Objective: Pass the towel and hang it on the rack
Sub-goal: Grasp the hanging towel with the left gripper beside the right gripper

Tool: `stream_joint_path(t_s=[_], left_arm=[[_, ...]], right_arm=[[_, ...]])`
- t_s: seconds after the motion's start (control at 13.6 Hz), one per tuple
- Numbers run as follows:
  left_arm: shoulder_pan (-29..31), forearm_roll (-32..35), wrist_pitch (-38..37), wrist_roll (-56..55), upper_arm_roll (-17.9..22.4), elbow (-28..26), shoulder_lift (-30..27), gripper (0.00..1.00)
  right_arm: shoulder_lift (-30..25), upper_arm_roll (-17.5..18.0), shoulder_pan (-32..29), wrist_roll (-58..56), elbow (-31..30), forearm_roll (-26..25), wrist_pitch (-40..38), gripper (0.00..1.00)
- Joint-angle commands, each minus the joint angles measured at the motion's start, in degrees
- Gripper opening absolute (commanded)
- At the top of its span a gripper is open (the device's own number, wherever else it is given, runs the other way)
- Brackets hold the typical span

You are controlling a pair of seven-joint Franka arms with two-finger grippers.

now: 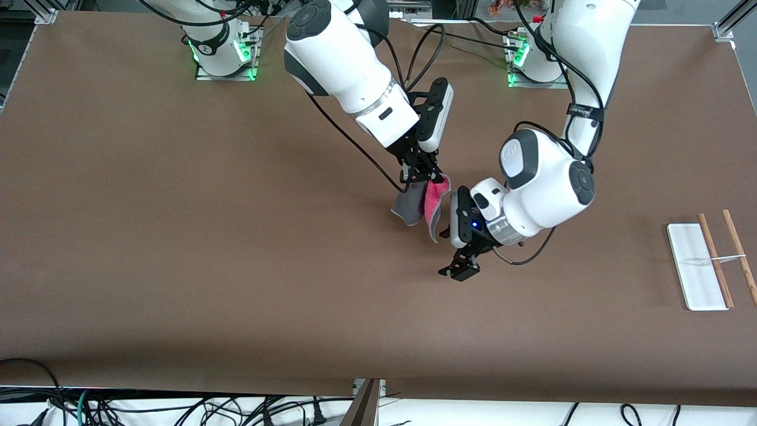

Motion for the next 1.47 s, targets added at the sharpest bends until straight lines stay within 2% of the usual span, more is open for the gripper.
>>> stream_joint_path(t_s=[0.0,0.22,0.44,0.59,1.11,1.4], left_arm=[[0.84,-3.68,-3.21,0.25,0.68,-0.63,-0.4,1.0],[0.84,-4.22,-4.02,0.25,0.68,-4.31,-2.67,1.0],[1.19,-4.22,-4.1,0.69,0.68,-12.73,-7.06,1.0],[1.28,-4.13,-4.1,0.69,0.51,-15.56,-9.0,1.0],[-0.83,-13.61,-4.02,-0.8,-0.02,-15.57,-9.45,1.0],[-1.18,-16.08,-3.93,-1.69,-1.25,-15.66,-9.36,1.0]], right_arm=[[0.14,0.48,-0.21,-0.44,0.27,0.37,0.66,0.0],[0.05,0.48,-0.21,-0.44,0.27,0.37,0.66,0.0],[0.14,0.48,-0.21,-0.44,0.27,0.46,0.66,0.0],[0.14,0.48,-0.21,-0.35,0.27,0.63,1.35,0.0],[0.49,0.48,-0.21,-3.42,0.0,1.43,5.49,0.0],[0.66,0.48,-0.21,-4.66,-0.09,1.51,5.58,0.0]])
